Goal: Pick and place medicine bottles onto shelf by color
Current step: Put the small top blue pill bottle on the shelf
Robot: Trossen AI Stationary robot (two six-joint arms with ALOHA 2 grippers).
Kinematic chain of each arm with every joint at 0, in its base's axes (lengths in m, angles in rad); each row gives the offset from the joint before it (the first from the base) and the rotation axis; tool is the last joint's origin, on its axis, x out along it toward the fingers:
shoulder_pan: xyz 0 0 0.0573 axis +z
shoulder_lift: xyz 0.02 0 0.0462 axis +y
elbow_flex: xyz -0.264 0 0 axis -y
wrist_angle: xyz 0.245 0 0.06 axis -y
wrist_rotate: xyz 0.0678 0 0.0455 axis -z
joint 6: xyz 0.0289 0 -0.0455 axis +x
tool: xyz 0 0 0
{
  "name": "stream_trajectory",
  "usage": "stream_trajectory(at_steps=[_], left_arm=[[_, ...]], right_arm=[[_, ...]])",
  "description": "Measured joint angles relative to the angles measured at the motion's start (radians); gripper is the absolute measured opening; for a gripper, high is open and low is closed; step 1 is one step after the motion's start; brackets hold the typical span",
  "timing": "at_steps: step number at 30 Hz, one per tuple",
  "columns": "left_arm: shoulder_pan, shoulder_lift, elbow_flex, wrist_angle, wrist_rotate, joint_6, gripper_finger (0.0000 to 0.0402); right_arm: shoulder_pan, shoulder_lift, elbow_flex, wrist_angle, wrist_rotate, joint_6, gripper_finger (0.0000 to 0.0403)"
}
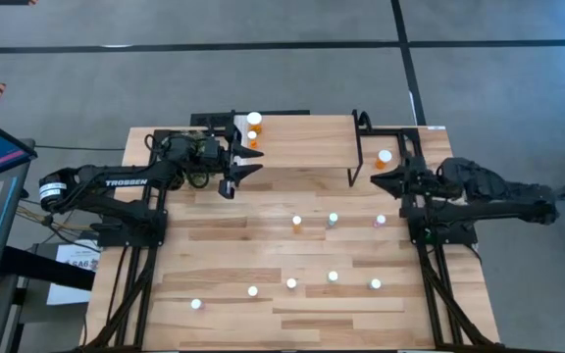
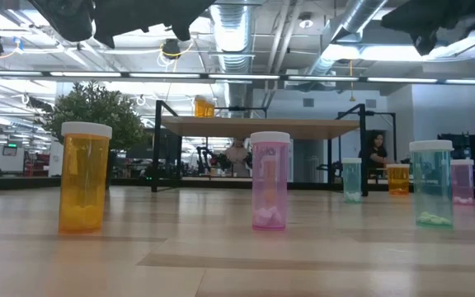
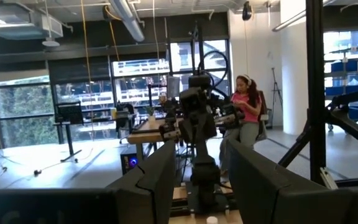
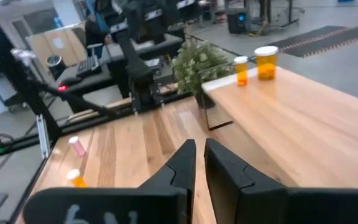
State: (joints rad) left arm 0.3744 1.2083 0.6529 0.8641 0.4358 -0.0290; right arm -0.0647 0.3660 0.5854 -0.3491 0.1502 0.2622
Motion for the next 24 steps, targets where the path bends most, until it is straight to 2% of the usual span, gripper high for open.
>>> stream_trajectory(at_steps=[8,16,20,24], left_arm=[[0.000,0.000,0.000,0.001,-0.002,-0.010,0.0130],[0.005,-0.002,0.000,-0.019,0.002,-0.004,0.0130],[0.063,-0.096,0.001,-0.137,0.031,-0.022,0.0130],[0.138,-0.251,0.002,-0.371,0.019,-0.030,0.0130]], right_arm=[[0.016,0.030,0.025,-0.174,0.014,0.089,0.0061],[0.057,0.176,0.025,-0.212,0.015,0.130,0.0061],[0.084,0.256,0.025,-0.198,0.017,0.125,0.0061],[0.119,0.313,0.023,-0.118,0.018,0.093,0.0061]])
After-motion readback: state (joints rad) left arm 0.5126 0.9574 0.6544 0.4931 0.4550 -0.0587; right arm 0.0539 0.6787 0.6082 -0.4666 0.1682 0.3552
